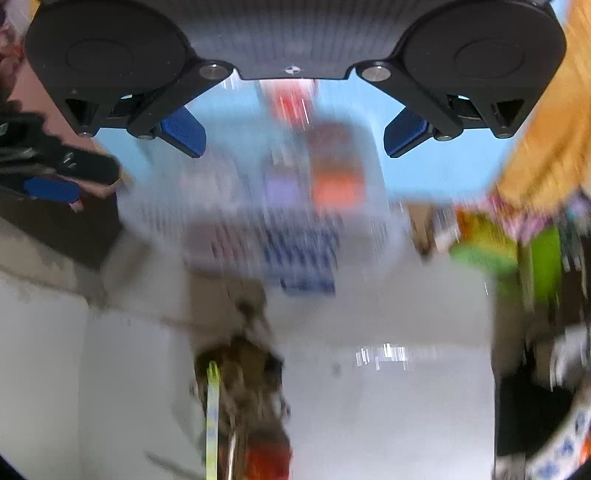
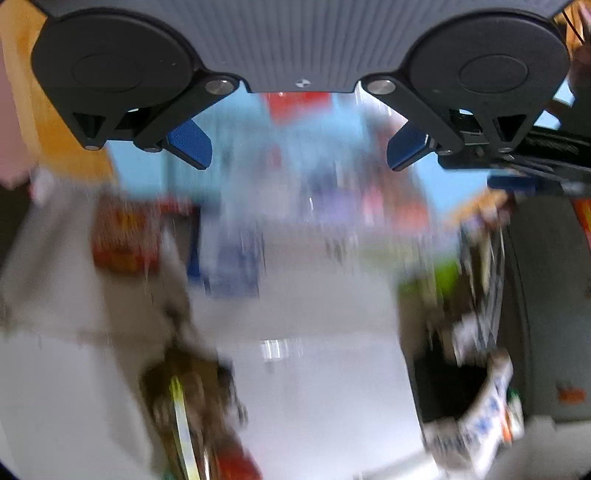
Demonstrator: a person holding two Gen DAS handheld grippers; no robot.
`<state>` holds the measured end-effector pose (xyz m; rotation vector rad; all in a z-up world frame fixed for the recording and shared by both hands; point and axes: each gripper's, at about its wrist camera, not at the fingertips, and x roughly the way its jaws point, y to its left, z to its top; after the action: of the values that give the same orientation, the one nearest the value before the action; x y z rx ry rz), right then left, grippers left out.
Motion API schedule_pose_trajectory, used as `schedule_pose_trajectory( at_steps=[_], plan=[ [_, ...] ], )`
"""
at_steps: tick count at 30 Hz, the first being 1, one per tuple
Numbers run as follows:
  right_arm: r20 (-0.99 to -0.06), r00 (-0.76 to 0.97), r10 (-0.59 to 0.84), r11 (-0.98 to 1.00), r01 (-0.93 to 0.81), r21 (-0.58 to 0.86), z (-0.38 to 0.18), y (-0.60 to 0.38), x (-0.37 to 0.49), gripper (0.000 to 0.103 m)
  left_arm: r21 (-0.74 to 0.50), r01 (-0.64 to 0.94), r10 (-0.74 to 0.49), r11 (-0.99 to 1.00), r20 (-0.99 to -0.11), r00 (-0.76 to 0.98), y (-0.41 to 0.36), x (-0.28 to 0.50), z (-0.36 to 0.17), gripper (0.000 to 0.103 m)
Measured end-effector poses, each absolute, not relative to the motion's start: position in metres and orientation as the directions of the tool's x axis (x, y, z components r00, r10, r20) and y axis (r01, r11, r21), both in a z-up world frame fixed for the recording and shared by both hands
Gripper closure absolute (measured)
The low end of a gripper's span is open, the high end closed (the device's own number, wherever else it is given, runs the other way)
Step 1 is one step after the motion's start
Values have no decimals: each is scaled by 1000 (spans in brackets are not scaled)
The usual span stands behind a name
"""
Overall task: Organize objects
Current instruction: 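Grasp the red packet with the right gripper while the left grasps the pink tissue pack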
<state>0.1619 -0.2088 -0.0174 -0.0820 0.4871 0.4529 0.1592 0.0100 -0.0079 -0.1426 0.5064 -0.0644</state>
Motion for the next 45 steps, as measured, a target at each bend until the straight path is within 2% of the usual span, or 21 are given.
schedule_pose_trajectory(
  at_steps=[1,2,5,9,14,16,18,20,27,28,29,31,32,45],
  plan=[
    [-517,765,384,897,-441,13,-28,-209,163,0,-134,55,-116,989,-508,853,4,159,-20,0],
    [-547,758,356,904,-428,-5,-40,-210,161,1,-97,76,-117,992,-535,837,-3,159,-29,5],
    [-568,752,334,911,-412,-10,-50,-213,161,9,-21,68,-68,997,-567,821,-14,159,-45,7],
    [-576,760,300,915,-400,-52,-58,-206,171,10,6,44,-32,999,-577,816,-15,161,-51,7],
    [-568,766,300,909,-410,-72,-67,-195,190,9,12,34,-19,999,-625,781,-12,166,-70,7],
    [-602,747,284,904,-417,-91,-71,-189,200,10,-4,28,-25,1000,-624,781,-4,168,-75,6],
    [-592,744,311,898,-434,-74,-70,-191,198,10,-22,-5,-10,1000,-627,779,5,169,-75,6],
    [-601,726,335,892,-449,-46,-72,-194,199,19,-24,-21,1,999,-624,782,9,168,-75,6],
    [-591,719,365,884,-468,-23,-74,-196,196,23,-13,2,-10,1000,-623,782,0,180,-72,6],
    [-583,722,373,879,-476,-27,-75,-196,194,30,3,14,-9,1000,-625,780,-4,180,-74,8],
    [-574,725,381,875,-483,-29,-75,-196,191,38,10,27,-15,1000,-619,785,-5,178,-75,15],
    [-564,734,380,877,-479,-33,-75,-197,188,38,15,46,-28,999,-600,799,-7,174,-73,41],
    [-564,733,379,879,-476,-27,-74,-198,187,38,16,52,-32,999,-594,804,-7,171,-71,49],
    [-537,743,400,884,-468,11,-47,-210,164,38,-15,8,-14,1000,-518,855,13,136,-51,49]
  ],
)
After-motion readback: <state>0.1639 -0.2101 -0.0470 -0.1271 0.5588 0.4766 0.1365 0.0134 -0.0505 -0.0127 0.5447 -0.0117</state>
